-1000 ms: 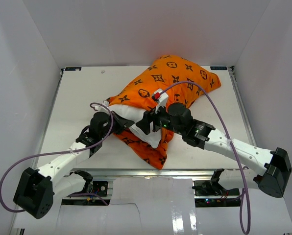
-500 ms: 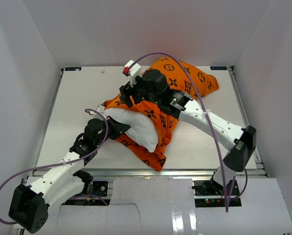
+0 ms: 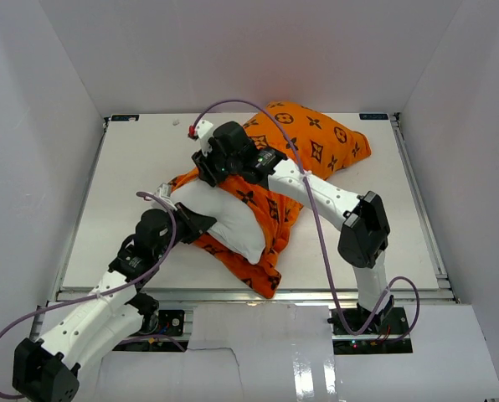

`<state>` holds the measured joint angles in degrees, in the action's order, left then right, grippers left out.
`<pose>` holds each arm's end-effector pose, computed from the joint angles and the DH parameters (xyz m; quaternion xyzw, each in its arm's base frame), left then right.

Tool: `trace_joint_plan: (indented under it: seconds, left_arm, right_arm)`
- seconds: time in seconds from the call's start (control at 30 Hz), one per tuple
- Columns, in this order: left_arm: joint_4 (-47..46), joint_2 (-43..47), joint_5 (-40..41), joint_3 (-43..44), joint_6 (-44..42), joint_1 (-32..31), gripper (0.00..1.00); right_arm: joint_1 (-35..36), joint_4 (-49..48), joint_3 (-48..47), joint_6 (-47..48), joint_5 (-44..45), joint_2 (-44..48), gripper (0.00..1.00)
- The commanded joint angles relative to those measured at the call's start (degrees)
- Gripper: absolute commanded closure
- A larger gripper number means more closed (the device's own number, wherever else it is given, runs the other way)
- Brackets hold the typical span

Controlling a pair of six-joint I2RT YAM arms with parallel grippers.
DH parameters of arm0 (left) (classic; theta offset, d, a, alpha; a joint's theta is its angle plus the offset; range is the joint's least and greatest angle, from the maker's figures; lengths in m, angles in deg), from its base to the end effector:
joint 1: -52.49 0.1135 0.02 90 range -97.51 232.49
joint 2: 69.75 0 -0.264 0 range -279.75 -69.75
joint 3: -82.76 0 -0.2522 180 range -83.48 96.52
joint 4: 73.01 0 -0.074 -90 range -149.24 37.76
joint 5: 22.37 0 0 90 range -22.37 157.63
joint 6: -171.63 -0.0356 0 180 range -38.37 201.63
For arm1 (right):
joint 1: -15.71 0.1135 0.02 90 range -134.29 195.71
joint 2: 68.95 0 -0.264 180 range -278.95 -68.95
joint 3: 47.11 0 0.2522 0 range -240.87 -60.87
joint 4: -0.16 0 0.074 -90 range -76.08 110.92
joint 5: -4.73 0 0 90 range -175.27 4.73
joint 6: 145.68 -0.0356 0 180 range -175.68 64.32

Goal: Remove the pillowcase from the pillow

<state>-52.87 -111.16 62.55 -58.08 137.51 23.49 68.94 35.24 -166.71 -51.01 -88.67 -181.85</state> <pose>0.1517 -0.0877 0.2365 -0.1690 0.8131 -0.4023 0.3853 0.2794 0.3774 0.3341 -0.4288 0.7439 0.2337 0.4562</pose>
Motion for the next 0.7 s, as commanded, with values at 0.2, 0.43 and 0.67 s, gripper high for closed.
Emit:
trace_joint_plan:
  seconds: [0.2, 0.43, 0.67]
  left_arm:
    - [4.8, 8.3, 0.6, 5.5, -1.7, -0.4, 1.0]
    - [11.6, 15.6, 4.1, 10.7, -2.0, -0.4, 1.0]
    - [14.5, 15.7, 8.6, 11.7, -2.9, -0.3, 1.0]
  right_arm:
    - [-11.0, -0.7, -13.8, -9.6, 3.6, -9.0, 0.9]
    - [-19.3, -1.0, -11.6, -12.0, 6.1, -10.5, 0.92]
    - [-20.6, -2.8, -8.2, -10.4, -9.0, -5.3, 0.78]
